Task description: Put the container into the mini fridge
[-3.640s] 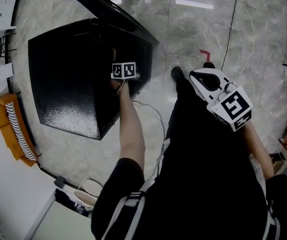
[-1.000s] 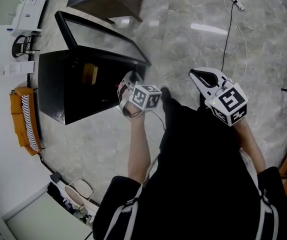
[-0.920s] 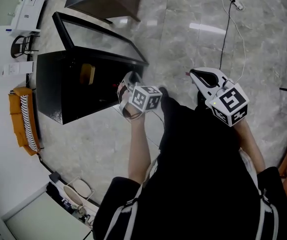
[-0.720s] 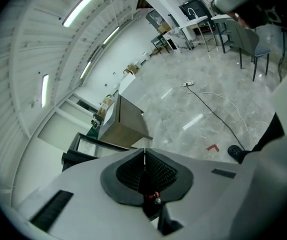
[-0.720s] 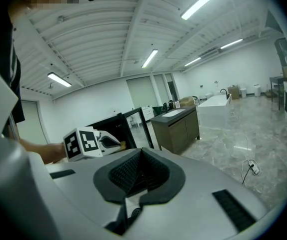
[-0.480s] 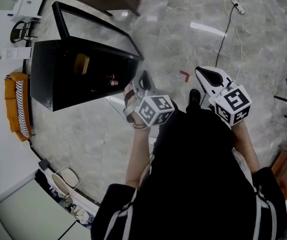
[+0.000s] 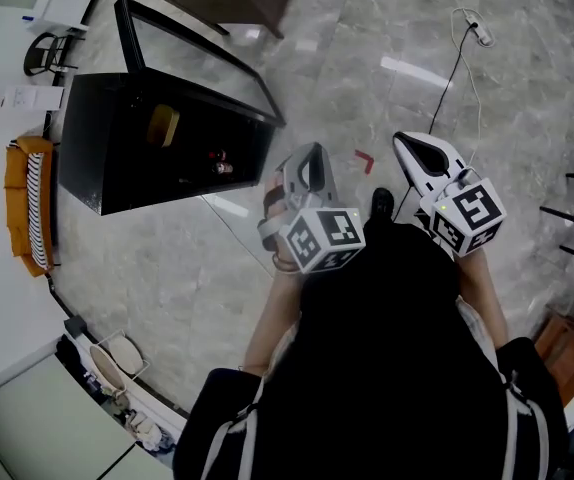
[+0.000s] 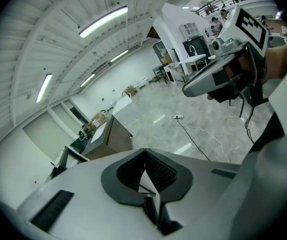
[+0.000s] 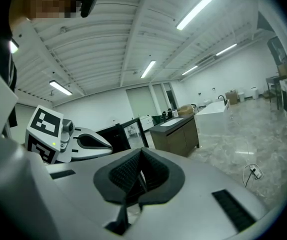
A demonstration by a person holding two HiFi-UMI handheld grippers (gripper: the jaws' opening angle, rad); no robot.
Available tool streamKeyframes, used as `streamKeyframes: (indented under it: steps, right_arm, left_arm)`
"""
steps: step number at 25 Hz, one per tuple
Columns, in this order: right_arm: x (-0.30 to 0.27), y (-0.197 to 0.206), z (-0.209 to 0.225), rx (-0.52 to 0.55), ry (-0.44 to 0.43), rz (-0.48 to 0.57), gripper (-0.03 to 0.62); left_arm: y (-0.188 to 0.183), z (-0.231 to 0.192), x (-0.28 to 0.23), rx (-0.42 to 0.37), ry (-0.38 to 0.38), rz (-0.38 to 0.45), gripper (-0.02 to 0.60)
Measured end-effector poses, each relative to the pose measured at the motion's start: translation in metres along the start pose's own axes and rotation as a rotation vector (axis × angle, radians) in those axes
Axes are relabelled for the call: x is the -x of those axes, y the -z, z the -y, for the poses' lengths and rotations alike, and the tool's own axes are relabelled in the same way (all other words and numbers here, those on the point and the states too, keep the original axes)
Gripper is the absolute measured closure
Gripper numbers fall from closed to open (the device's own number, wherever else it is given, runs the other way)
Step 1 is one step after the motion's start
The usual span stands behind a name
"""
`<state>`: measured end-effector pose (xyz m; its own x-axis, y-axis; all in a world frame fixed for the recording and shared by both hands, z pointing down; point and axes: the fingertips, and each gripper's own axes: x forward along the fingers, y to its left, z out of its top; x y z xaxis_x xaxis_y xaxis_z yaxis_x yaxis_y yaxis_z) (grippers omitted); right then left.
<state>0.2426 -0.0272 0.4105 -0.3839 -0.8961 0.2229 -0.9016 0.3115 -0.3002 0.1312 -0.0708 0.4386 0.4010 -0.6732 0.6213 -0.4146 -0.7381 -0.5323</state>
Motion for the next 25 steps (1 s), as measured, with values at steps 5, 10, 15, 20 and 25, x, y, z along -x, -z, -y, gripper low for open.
streamKeyframes:
  steps: [5,10,15,20,25]
  right_arm:
    - [0.011,0.001,-0.002,0.007,0.015,0.016,0.577]
    - [0.014,0.004,-0.009,0.013,0.004,0.011,0.577]
    - [0.017,0.007,-0.013,0.016,-0.002,0.007,0.577]
    - [0.013,0.010,-0.019,0.025,-0.019,-0.001,0.577]
    - [0.013,0.011,-0.022,0.032,-0.026,-0.004,0.577]
  left_arm:
    - [-0.008,0.004,0.005,-0.018,-0.003,0.017,0.548]
    - [-0.007,0.007,0.008,-0.014,-0.004,0.020,0.548]
    - [-0.003,0.012,0.012,-0.014,-0.003,0.010,0.548]
    - [0.004,0.011,0.013,-0.006,-0.006,0.001,0.548]
    - [0.004,0.011,0.014,-0.003,-0.008,0.004,0.548]
